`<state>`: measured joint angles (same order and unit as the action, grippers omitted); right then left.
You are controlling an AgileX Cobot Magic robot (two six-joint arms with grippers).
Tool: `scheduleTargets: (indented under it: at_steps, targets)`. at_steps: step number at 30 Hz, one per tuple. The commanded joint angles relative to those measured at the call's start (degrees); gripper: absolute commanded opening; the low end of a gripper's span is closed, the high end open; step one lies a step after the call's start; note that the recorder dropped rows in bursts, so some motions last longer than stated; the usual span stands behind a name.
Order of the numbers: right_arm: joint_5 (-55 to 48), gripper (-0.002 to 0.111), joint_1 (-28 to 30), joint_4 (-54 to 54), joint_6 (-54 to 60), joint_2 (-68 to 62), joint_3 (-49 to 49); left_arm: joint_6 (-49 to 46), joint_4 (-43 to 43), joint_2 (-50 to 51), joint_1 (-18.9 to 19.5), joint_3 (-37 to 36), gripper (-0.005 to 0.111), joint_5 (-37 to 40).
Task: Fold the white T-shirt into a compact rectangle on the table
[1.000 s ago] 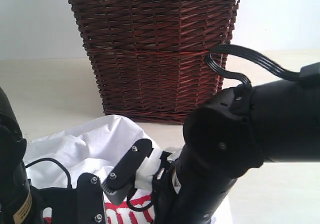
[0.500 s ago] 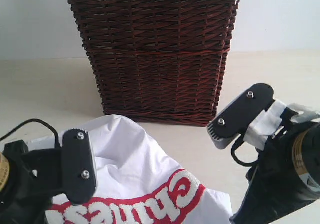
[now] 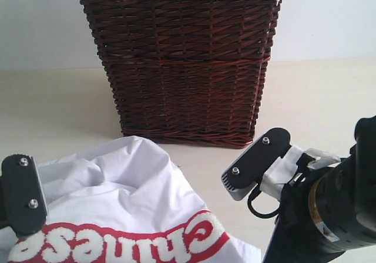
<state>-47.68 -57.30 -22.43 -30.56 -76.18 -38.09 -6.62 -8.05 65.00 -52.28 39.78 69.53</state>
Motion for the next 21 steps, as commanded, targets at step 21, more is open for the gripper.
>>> scheduleTargets:
  at_steps: [21]
  targets:
    - [21.65,0.000,0.55,20.45,17.29,-24.63,-0.56,5.59,-4.81,-1.07,3.75,-0.42,0.000,0.43]
